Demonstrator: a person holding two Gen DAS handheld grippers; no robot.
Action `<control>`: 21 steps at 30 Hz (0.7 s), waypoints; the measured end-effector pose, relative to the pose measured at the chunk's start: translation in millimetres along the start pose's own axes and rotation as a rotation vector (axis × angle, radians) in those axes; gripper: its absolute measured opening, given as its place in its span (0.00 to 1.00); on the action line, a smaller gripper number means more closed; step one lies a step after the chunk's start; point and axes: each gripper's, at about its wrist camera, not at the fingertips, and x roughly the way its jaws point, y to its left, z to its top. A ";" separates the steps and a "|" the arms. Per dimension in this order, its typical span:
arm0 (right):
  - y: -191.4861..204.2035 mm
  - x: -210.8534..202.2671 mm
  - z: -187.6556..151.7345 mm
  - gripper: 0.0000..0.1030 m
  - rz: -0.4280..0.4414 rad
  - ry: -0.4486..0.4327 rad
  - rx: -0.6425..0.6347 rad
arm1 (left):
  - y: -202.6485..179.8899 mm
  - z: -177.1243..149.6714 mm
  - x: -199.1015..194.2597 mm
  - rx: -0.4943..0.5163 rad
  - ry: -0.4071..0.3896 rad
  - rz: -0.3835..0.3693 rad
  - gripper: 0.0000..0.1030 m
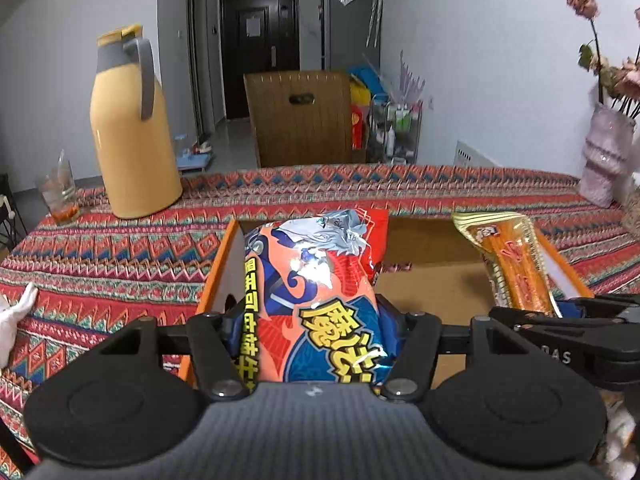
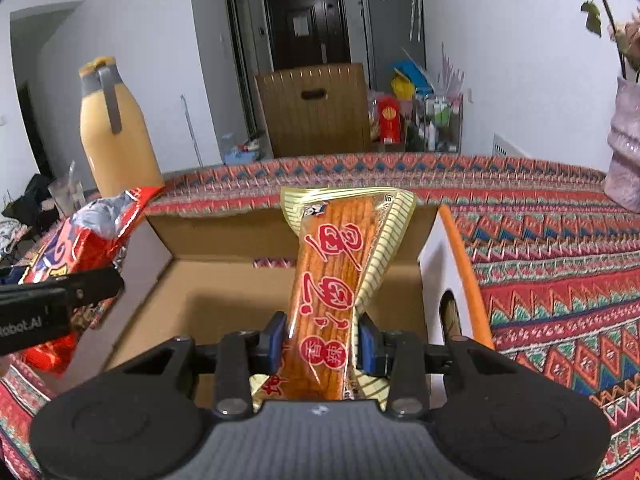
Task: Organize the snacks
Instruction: 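Carry both snacks over the open box and release them inside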
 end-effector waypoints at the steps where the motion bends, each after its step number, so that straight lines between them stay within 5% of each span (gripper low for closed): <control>1: -0.2 1.9 -1.9 0.35 -0.004 0.003 -0.004 | -0.4 -1.5 1.9 0.001 0.003 0.002 0.60; 6: -1.4 3.5 -6.3 0.34 -0.013 -0.009 -0.013 | -0.4 -7.6 6.6 0.004 0.013 -0.009 0.66; 11: -6.0 0.1 -7.4 0.39 0.004 -0.027 -0.005 | 7.0 -6.3 3.3 -0.029 -0.019 -0.019 0.95; 13: -9.2 -3.5 -6.8 0.63 0.005 -0.038 0.002 | 9.0 -5.2 -3.6 -0.044 -0.047 -0.015 1.00; 16: -10.5 -14.8 -5.3 0.86 0.001 -0.076 0.004 | 8.6 -2.2 -13.0 -0.046 -0.067 -0.016 1.00; 21: -12.8 -33.5 -0.8 0.94 -0.023 -0.112 0.005 | 8.0 4.8 -28.5 -0.044 -0.096 -0.013 1.00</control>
